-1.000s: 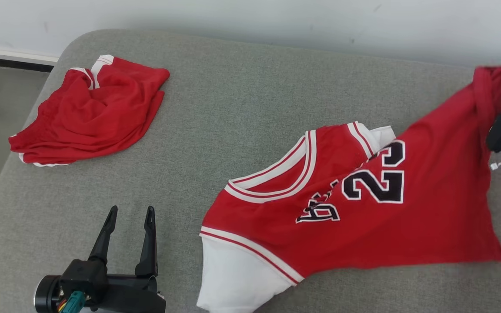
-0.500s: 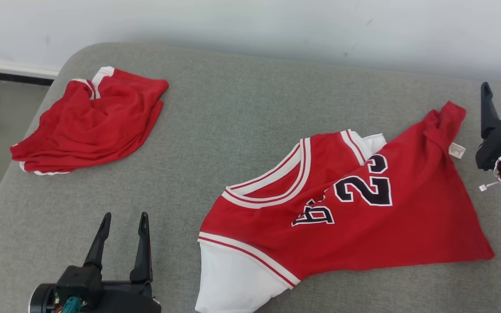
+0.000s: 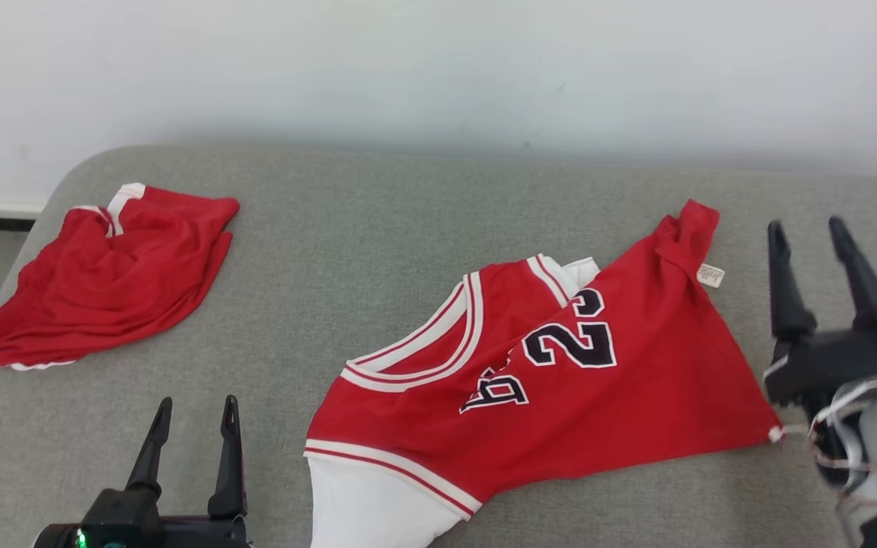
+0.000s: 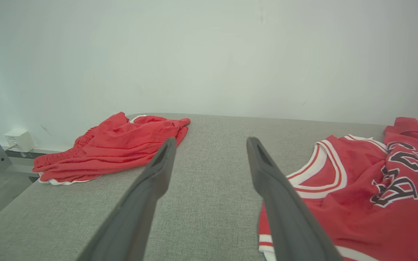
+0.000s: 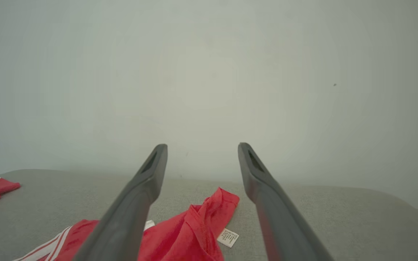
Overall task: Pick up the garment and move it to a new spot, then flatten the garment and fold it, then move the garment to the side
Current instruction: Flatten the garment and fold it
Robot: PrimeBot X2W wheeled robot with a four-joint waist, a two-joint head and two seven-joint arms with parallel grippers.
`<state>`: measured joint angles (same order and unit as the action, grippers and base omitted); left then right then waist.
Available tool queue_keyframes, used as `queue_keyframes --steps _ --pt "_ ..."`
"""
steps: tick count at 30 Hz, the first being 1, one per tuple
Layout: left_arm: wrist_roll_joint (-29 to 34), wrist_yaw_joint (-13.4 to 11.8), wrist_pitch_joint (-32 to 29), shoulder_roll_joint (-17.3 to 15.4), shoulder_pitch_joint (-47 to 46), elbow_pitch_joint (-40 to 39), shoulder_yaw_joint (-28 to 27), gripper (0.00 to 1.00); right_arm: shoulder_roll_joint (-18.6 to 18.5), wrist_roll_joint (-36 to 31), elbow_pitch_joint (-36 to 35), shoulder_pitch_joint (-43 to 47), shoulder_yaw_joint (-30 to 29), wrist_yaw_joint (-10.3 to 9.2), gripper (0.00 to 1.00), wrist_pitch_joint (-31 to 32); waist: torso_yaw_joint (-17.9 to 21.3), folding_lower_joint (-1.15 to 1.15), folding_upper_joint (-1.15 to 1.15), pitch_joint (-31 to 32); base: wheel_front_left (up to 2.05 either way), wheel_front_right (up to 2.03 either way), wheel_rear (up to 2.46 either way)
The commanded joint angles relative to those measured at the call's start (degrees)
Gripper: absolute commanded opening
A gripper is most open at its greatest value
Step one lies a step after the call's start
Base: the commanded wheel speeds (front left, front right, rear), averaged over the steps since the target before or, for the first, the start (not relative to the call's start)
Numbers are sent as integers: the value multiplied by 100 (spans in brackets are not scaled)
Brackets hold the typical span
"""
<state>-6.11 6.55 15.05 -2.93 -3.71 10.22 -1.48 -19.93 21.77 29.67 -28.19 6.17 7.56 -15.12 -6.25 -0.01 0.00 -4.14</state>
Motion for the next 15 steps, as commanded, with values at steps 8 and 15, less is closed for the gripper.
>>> queue_keyframes --steps 8,15 --pt "101 41 19 -3 232 5 -43 100 557 -302 -1275 1663 -523 -15 100 -1 351 1 0 392 0 0 0" --pt "109 53 19 -4 361 -28 -33 100 797 -411 -1808 2499 -732 -15 100 -1 507 1 0 489 0 0 0"
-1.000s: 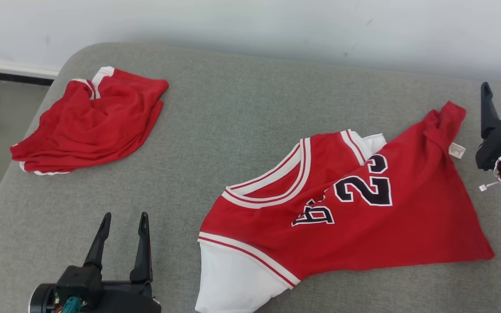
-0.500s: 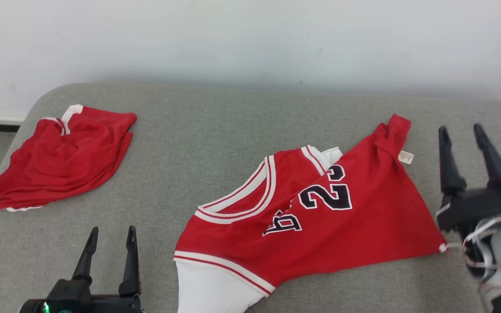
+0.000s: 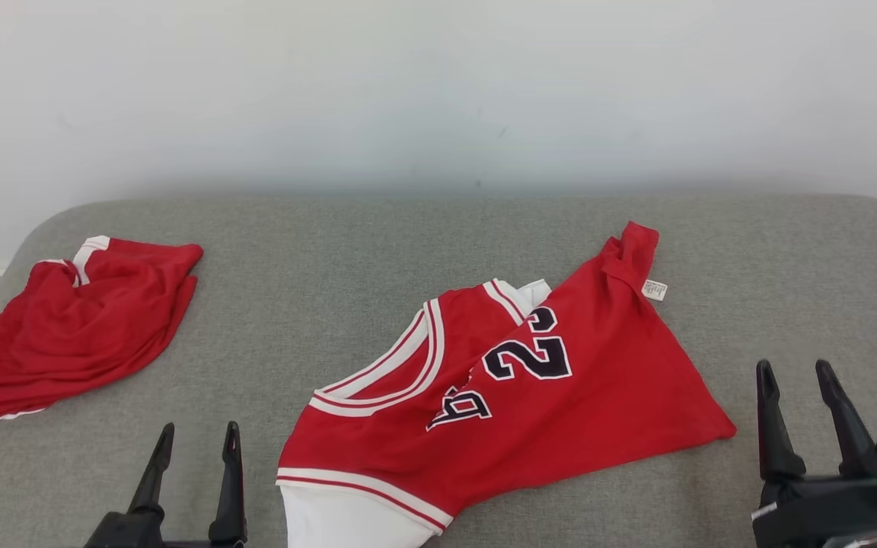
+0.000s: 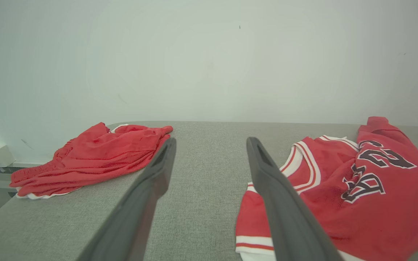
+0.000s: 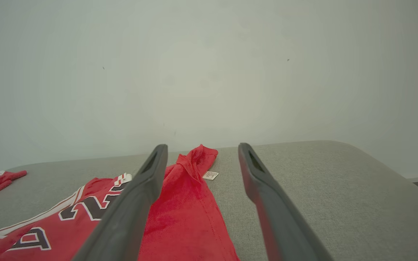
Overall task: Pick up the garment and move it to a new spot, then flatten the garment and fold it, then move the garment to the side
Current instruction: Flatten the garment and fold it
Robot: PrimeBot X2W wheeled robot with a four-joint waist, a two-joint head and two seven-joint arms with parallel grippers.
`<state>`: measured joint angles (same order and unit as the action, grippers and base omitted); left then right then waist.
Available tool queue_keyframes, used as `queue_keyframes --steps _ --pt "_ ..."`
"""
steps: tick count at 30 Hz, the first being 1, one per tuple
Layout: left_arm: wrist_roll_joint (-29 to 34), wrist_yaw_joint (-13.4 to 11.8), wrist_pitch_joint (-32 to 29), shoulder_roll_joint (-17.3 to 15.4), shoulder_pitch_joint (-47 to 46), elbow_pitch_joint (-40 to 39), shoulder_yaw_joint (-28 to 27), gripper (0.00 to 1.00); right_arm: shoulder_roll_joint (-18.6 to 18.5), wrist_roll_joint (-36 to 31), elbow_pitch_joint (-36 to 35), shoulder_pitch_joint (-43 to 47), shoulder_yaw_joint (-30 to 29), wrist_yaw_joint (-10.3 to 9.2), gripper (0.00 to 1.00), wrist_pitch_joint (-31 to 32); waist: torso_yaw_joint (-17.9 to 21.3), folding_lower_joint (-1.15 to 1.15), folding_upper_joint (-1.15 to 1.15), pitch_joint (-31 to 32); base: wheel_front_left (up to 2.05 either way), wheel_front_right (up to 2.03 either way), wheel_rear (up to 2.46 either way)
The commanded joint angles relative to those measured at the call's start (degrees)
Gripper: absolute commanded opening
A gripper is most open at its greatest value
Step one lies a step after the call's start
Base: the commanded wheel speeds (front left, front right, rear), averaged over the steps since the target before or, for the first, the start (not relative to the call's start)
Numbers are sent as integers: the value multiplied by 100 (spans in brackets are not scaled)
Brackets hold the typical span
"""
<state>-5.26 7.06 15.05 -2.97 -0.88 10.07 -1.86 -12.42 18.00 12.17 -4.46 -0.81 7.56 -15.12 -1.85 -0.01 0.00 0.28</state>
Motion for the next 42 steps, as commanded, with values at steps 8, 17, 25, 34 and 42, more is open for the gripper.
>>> queue_keyframes --steps 8,17,25,34,42 --pt "35 13 19 3 190 -75 54 100 186 -85 -375 667 71 -15 100 -2 207 1 0 93 0 0 0" --pt "19 29 19 5 170 -39 72 100 200 47 -538 854 319 -15 100 -2 287 1 0 114 0 0 0" --pt "-16 44 19 -50 181 -22 89 100 275 -20 -573 939 425 -15 100 -2 216 1 0 143 0 0 0" --pt "2 36 19 -191 194 -7 197 100 312 -164 -686 934 488 -15 100 144 152 1 0 148 0 0 0" --pt "115 11 19 -158 310 -122 315 100 313 -202 -788 975 434 -15 100 264 124 1 0 157 0 0 0"
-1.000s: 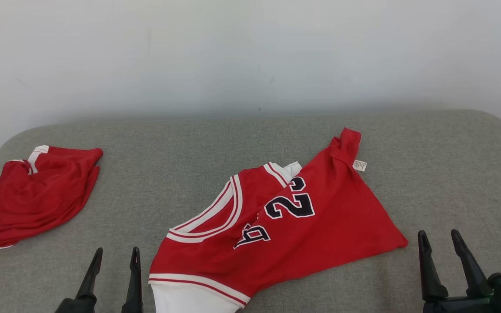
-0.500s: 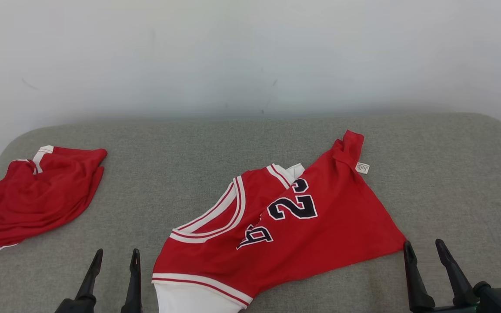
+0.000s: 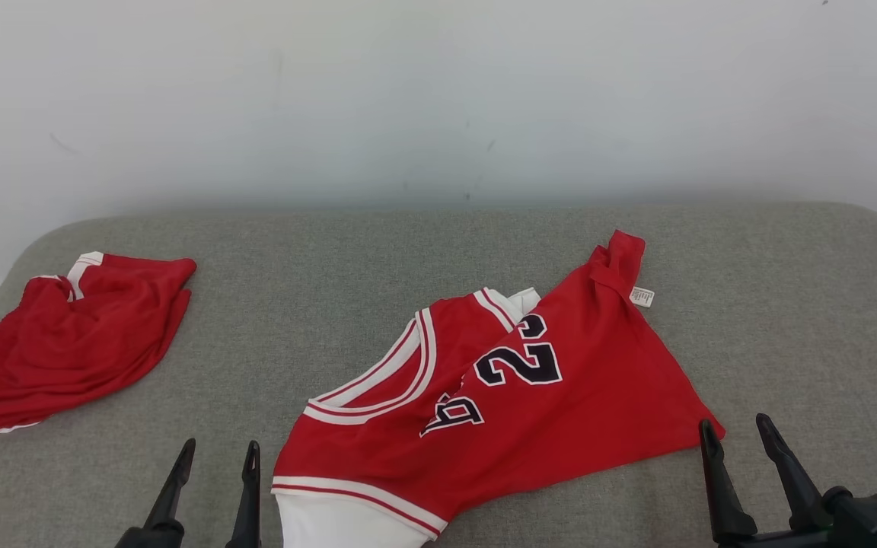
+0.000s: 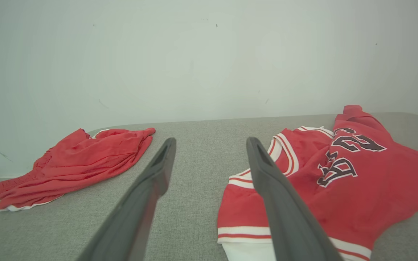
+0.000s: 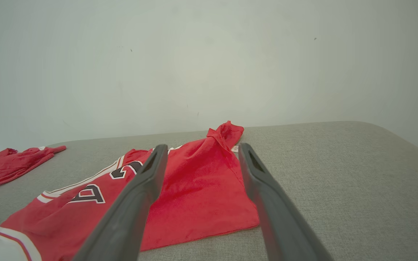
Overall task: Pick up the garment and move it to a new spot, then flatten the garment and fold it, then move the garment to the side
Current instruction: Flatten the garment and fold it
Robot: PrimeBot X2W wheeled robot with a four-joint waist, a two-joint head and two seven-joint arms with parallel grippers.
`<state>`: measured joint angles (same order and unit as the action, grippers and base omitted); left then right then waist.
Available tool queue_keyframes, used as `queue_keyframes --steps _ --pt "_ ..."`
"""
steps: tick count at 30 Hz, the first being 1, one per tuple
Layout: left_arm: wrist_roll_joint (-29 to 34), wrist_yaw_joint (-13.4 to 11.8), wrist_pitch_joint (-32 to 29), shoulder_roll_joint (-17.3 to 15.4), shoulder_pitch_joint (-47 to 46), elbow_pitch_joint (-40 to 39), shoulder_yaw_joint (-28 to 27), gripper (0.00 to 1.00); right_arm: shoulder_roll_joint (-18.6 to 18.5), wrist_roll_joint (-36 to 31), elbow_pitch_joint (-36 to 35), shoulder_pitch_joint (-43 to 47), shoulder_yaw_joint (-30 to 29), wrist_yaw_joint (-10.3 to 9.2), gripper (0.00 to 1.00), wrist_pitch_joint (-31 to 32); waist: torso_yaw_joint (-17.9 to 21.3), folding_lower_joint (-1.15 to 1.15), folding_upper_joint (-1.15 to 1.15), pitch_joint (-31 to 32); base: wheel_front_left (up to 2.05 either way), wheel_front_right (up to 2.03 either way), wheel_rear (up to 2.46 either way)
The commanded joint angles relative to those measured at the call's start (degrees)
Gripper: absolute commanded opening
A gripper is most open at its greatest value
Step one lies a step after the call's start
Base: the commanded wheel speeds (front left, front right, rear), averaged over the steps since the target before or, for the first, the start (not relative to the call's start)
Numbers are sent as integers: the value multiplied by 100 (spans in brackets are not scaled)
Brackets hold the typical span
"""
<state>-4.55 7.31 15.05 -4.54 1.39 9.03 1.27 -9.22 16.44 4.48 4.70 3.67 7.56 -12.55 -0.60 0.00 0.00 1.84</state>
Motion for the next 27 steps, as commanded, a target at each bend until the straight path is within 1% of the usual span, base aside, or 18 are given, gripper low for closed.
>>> queue_keyframes --steps 1,13,17,23,27 --pt "58 -14 19 -1 87 -19 9 100 -6 -45 -21 62 -17 -15 100 17 -2 0 0 1 0 0 0" --pt "52 -21 19 -31 96 -16 35 100 10 23 60 61 -17 -15 100 13 -1 0 0 -12 0 0 0" --pt "-5 -17 19 -17 112 42 62 100 9 115 187 33 -55 -15 100 -44 -3 0 0 -24 0 0 0" --pt "-55 -8 19 -42 105 465 158 100 -96 91 566 -136 -113 -15 100 -111 -20 0 0 -72 0 0 0" --pt "-116 3 19 -63 70 894 282 100 -227 118 1004 -384 -131 -15 100 -104 -35 0 0 -139 0 0 0"
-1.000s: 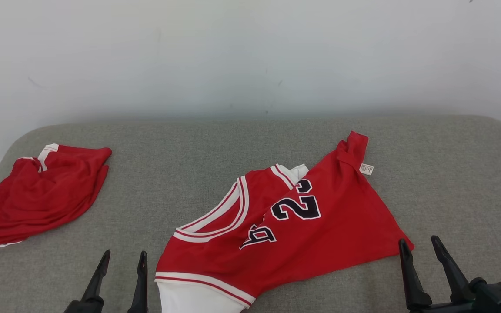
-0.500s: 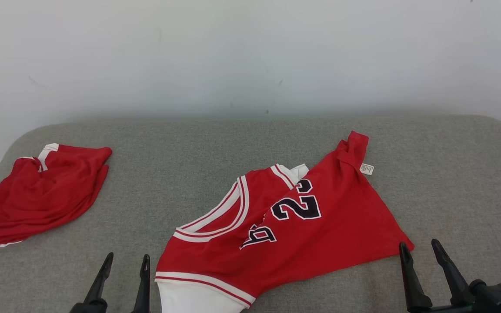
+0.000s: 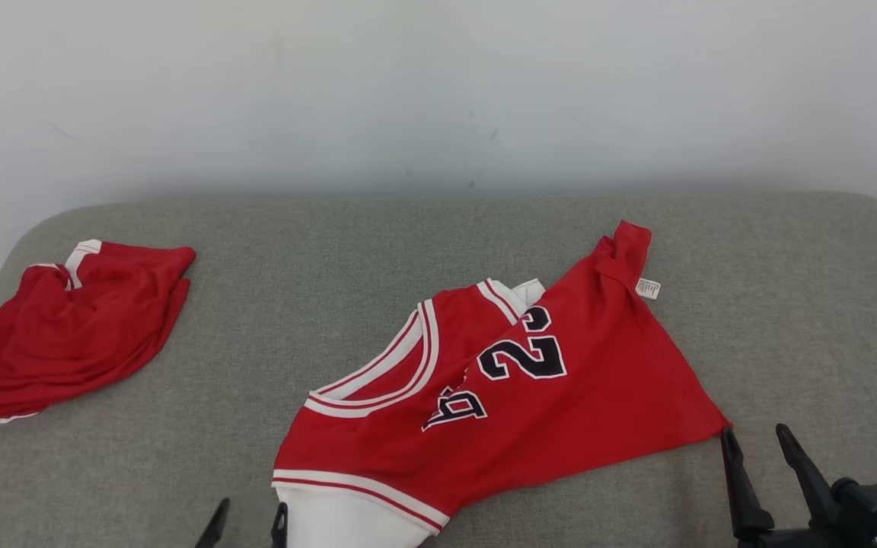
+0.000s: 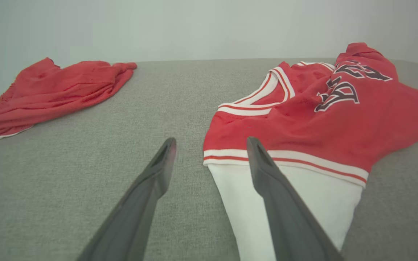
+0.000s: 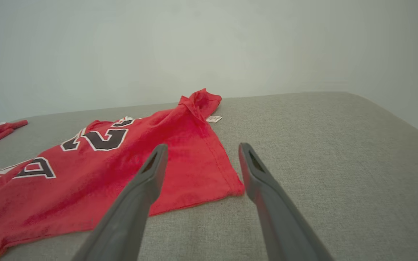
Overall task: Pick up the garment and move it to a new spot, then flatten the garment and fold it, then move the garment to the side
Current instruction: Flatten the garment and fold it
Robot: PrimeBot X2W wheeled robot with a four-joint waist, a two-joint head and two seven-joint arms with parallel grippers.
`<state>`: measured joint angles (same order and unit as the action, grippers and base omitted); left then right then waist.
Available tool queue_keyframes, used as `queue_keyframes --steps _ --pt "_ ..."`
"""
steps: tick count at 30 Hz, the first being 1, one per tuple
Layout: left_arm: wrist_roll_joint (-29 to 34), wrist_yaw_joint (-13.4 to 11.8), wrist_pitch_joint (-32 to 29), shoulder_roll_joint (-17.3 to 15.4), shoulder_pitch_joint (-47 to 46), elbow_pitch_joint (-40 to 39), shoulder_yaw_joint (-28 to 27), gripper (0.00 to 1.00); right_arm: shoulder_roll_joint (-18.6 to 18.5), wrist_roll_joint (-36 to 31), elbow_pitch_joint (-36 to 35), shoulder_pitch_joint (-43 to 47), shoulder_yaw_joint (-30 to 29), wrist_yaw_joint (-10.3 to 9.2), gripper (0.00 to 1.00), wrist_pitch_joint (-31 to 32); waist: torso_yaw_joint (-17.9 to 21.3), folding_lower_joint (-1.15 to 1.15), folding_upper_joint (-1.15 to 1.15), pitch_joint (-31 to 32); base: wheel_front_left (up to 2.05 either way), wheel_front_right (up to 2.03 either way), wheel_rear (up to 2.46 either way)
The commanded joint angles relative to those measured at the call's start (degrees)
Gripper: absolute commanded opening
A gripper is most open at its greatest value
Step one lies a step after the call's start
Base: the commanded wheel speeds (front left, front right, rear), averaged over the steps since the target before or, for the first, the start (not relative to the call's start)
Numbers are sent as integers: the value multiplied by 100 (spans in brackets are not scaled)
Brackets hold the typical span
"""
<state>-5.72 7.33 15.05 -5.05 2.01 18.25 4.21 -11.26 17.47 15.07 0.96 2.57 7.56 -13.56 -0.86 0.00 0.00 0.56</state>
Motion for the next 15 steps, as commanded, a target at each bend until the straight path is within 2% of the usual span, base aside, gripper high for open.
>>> queue_keyframes --steps 1,8,15 --pt "-1 3 19 -22 -5 78 42 100 -74 12 80 -82 -3 -15 100 -6 -22 0 0 -31 0 0 0" --pt "-146 11 19 -78 -179 793 440 100 -316 34 1055 -656 93 -15 100 5 -126 0 0 -255 0 0 0" --pt "-556 8 19 -144 -361 1264 1159 100 -446 73 2282 -1414 140 -15 100 -62 -229 0 0 -470 0 0 0"
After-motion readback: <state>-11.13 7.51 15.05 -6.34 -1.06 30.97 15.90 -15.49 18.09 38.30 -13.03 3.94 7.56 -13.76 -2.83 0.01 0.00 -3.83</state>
